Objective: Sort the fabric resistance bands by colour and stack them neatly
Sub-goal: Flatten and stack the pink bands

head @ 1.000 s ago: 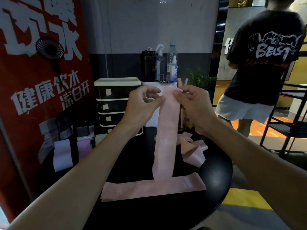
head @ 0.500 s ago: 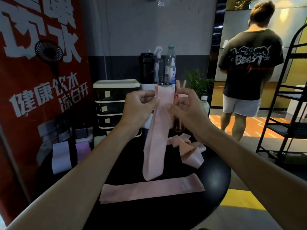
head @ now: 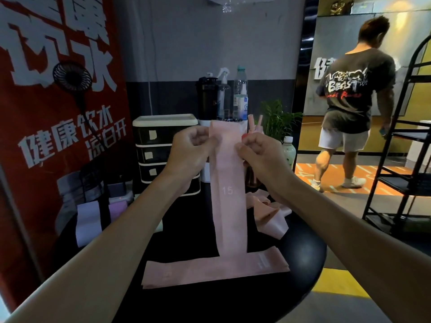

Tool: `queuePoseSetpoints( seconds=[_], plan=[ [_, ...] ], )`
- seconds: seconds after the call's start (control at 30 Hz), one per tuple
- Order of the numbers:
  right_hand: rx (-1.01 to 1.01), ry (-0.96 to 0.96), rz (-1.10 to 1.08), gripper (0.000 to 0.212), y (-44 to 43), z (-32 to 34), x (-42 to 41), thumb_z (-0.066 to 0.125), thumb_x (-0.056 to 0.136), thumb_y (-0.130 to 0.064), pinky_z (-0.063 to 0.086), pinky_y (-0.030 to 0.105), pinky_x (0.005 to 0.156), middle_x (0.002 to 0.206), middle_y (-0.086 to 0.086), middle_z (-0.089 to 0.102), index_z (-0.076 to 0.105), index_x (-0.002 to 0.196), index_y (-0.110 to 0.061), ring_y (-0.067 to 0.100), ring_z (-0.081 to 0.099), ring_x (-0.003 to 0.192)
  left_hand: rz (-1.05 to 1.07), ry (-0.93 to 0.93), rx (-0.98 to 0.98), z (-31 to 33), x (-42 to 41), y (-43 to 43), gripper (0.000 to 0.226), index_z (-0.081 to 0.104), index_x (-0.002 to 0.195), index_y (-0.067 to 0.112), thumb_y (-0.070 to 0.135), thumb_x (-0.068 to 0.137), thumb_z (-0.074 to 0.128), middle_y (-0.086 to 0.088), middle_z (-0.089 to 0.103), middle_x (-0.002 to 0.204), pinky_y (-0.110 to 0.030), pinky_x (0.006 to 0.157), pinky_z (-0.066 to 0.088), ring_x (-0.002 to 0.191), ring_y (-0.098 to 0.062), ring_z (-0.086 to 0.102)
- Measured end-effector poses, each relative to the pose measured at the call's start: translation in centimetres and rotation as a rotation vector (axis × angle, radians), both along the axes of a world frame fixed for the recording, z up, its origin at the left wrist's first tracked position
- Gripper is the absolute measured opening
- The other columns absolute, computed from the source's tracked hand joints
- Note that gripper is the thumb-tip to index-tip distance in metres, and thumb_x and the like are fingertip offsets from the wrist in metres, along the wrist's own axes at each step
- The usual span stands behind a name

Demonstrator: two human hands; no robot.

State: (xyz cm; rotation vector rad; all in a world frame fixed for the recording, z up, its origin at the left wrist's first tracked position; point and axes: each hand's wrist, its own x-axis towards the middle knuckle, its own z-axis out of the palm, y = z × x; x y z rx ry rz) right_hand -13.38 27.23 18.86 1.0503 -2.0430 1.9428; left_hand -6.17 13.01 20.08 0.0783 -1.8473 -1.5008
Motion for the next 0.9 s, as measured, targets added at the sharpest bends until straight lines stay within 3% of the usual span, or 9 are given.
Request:
queuePoseSetpoints(
  seconds=[0.1,0.23,0.33,0.4,0.47,0.63,0.77,0.9],
  plan=[
    [-0.024,-0.023,0.005,0.007,-0.1,0.3,0.2,0.062,0.094,-0.013,0.056,0.031,0.075,0.082,0.014,0.069,0.064,0.096,-0.007,0.014,0.062,0.073,-0.056,-0.011,-0.014,-0.3,0.1,-0.1,0.024,0.064,0.117,0.015,0.016,0.094,0.067,-0.004,0.075,0.102,-0.044,0.087,0.059,0.095,-0.019,0.073],
    [-0.082,-0.085,0.007,0.01,-0.1,0.8,0.3,0.064,0.092,-0.014,0.056,0.02,0.066,0.078,0.001,0.071,0.065,0.099,-0.006,0.004,0.066,0.068,-0.076,-0.018,-0.147,-0.7,0.3,-0.2,0.013,0.071,0.105,0.018,0.02,0.092,0.069,-0.004,0.075,0.101,-0.042,0.084,0.06,0.094,-0.022,0.072],
    [-0.079,-0.075,-0.009,0.017,0.0,1.0,0.4,0.066,0.091,-0.017,0.053,0.023,0.063,0.072,0.0,0.071,0.061,0.105,-0.008,0.005,0.064,0.072,-0.022,0.014,-0.197,-0.8,0.3,0.0,0.005,0.073,0.093,0.015,0.015,0.092,0.069,0.002,0.073,0.082,-0.024,0.067,0.054,0.074,-0.006,0.066],
    [-0.06,-0.068,0.015,0.023,0.2,0.9,0.4,0.067,0.09,-0.018,0.054,0.029,0.069,0.065,-0.004,0.07,0.057,0.109,-0.009,0.005,0.062,0.071,0.017,0.045,-0.181,-0.5,0.2,0.0,0.007,0.074,0.09,0.011,0.01,0.092,0.067,-0.002,0.072,0.076,-0.026,0.066,0.054,0.07,-0.008,0.064],
    [-0.03,-0.069,0.086,0.027,0.5,0.7,0.6,0.07,0.088,-0.014,0.055,0.035,0.077,0.064,-0.005,0.068,0.057,0.111,-0.009,0.006,0.062,0.066,0.029,0.077,-0.149,-0.3,0.2,-0.2,0.008,0.074,0.09,0.008,0.008,0.092,0.066,-0.011,0.074,0.083,-0.03,0.071,0.057,0.074,-0.015,0.066],
    [-0.002,0.024,0.141,0.041,0.6,0.6,1.1,0.073,0.08,0.003,0.053,0.018,0.067,0.067,-0.003,0.068,0.057,0.114,-0.014,0.007,0.063,0.066,0.049,0.096,-0.118,0.1,0.5,-0.3,0.017,0.073,0.089,0.003,0.016,0.096,0.065,-0.013,0.073,0.082,-0.02,0.066,0.055,0.07,-0.01,0.065],
    [-0.045,0.07,0.076,0.023,0.1,1.2,1.0,0.072,0.083,-0.001,0.053,0.016,0.068,0.076,0.001,0.069,0.064,0.1,-0.014,0.007,0.064,0.07,0.037,0.02,-0.168,-0.1,0.6,-0.4,0.025,0.073,0.092,0.01,0.029,0.099,0.058,-0.013,0.073,0.088,-0.028,0.07,0.054,0.075,-0.015,0.065],
    [-0.064,0.093,0.032,0.013,-0.3,1.5,0.9,0.074,0.082,-0.004,0.053,0.014,0.07,0.079,-0.001,0.066,0.069,0.093,-0.009,0.001,0.062,0.07,-0.019,0.055,-0.254,-0.1,1.1,-0.7,0.009,0.075,0.093,0.015,0.02,0.093,0.068,0.001,0.075,0.083,-0.024,0.073,0.056,0.077,-0.01,0.068]
  ],
)
